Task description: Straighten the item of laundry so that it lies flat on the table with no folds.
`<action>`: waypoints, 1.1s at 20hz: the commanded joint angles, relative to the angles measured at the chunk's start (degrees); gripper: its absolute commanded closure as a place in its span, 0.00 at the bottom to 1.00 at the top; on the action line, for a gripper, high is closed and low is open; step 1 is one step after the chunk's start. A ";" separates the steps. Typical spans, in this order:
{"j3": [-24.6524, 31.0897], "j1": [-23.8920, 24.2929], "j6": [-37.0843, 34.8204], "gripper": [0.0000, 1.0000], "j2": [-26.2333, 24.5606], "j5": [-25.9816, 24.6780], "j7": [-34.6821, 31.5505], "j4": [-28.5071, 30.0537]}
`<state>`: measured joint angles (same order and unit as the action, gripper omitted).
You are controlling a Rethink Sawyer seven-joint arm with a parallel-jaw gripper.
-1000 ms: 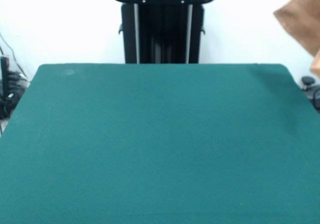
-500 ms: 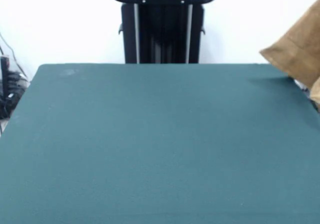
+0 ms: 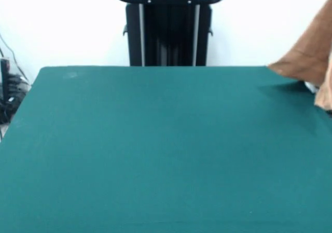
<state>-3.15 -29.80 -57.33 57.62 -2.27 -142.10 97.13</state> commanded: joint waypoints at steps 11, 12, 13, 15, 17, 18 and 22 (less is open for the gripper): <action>10.38 22.44 6.82 1.00 2.29 -0.10 20.45 7.53; 11.14 23.35 7.37 1.00 2.64 -0.15 20.89 8.14; 11.61 24.02 8.22 1.00 2.84 -0.55 20.78 8.64; 13.09 25.53 10.55 1.00 2.84 -1.51 20.67 9.67; 14.32 26.94 13.34 1.00 1.99 -3.13 20.54 10.17; 14.57 27.34 13.83 1.00 1.58 -4.31 20.24 9.90; 16.32 30.47 13.46 1.00 0.69 -6.01 21.33 10.46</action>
<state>3.47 -1.89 -47.67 60.22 -4.13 -141.82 99.47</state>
